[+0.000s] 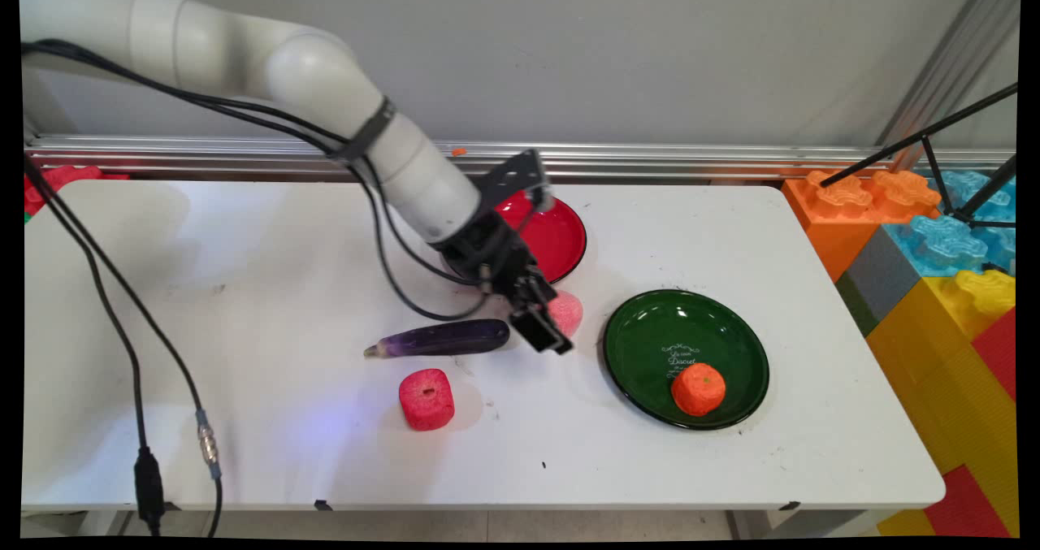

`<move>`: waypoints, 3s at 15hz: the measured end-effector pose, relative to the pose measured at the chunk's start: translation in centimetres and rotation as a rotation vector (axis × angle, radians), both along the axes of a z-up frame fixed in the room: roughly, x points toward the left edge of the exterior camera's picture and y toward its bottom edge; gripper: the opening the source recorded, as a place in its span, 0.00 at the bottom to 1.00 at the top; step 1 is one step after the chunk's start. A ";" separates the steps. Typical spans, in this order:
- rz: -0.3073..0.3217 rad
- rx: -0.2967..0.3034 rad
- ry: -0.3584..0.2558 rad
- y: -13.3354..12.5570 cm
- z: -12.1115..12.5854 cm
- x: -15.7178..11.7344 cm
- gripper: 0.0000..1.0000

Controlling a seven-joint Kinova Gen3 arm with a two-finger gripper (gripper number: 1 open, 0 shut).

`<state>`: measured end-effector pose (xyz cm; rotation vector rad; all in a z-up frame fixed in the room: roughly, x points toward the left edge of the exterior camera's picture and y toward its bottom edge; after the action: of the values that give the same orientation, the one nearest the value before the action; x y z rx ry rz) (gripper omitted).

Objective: Pick up the mandarin from the green plate, then place the picked object on the table

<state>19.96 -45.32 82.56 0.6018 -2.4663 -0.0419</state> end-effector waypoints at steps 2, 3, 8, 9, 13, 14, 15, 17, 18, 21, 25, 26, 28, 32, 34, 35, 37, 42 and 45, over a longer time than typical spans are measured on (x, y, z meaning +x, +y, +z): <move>0.032 0.012 0.000 0.5 0.3 -2.6 1.00; 0.040 0.015 0.000 0.7 0.4 -3.4 1.00; 0.073 -0.004 0.010 0.9 0.4 -9.9 1.00; 0.076 -0.010 0.010 0.8 0.3 -11.0 1.00; 0.082 -0.020 -0.001 0.8 -0.5 -14.3 1.00; 0.083 -0.022 -0.007 0.8 -0.9 -15.0 1.00; 0.084 -0.022 -0.011 0.9 -1.2 -15.5 1.00; 0.085 -0.024 -0.018 0.9 -1.8 -16.1 1.00; 0.086 -0.026 -0.022 1.0 -2.1 -16.5 1.00; 0.097 -0.027 -0.032 1.0 -3.0 -17.3 1.00; 0.120 -0.028 -0.034 0.9 -4.2 -18.1 1.00; 0.125 -0.028 -0.034 0.9 -4.4 -18.2 1.00; 0.136 -0.028 -0.035 0.8 -5.1 -18.6 1.00; 0.145 -0.028 -0.030 0.8 -6.5 -19.3 1.00; 0.147 -0.032 -0.027 0.7 -7.0 -19.6 1.00; 0.146 -0.034 -0.026 0.7 -7.2 -19.7 1.00; 0.139 -0.046 -0.025 0.6 -7.4 -19.9 0.00; 0.133 -0.067 -0.031 0.6 -7.5 -19.8 0.00; 0.137 -0.072 -0.027 0.8 -6.8 -19.6 0.00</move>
<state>0.33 -44.54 75.74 0.7421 -2.4349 0.1088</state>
